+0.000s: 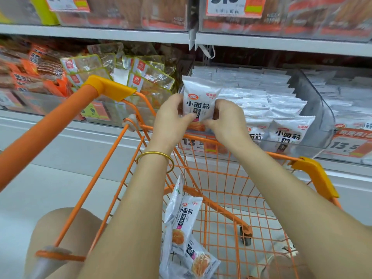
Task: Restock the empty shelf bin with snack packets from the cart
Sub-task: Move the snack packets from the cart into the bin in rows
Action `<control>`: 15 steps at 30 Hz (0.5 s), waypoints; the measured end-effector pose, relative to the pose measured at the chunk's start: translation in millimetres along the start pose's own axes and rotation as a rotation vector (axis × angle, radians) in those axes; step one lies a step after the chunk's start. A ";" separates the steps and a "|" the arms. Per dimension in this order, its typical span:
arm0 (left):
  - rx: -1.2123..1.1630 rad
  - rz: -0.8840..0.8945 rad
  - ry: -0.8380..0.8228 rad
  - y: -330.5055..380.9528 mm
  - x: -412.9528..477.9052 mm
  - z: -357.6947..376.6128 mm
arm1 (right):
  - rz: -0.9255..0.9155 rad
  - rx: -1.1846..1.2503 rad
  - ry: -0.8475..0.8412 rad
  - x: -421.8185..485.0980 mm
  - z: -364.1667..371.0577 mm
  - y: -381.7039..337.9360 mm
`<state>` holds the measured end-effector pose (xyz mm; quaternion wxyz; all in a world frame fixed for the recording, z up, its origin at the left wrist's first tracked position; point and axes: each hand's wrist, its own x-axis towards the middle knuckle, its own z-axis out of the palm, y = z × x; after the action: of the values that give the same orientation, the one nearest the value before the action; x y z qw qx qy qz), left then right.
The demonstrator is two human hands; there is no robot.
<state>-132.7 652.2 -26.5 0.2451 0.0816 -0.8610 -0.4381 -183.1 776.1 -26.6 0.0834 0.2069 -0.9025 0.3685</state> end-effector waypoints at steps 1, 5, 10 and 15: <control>0.092 0.019 0.008 -3.5 1.6 1.3 | 0.002 -0.014 -0.015 -0.5 0.8 0.1; 0.356 0.009 0.051 -9.0 4.7 4.2 | 0.002 0.016 0.048 -1.3 -1.6 -7.5; 0.366 -0.015 0.035 -5.5 1.3 7.9 | 0.078 -0.116 -0.041 3.5 -2.6 -11.6; 0.398 -0.075 0.049 -2.1 -2.6 9.6 | 0.171 -0.231 -0.087 0.2 2.3 -12.0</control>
<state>-135.3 658.7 -33.9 0.2288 0.1710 -0.9207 -0.2661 -178.1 766.8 -20.6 0.0360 0.1341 -0.9560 0.2585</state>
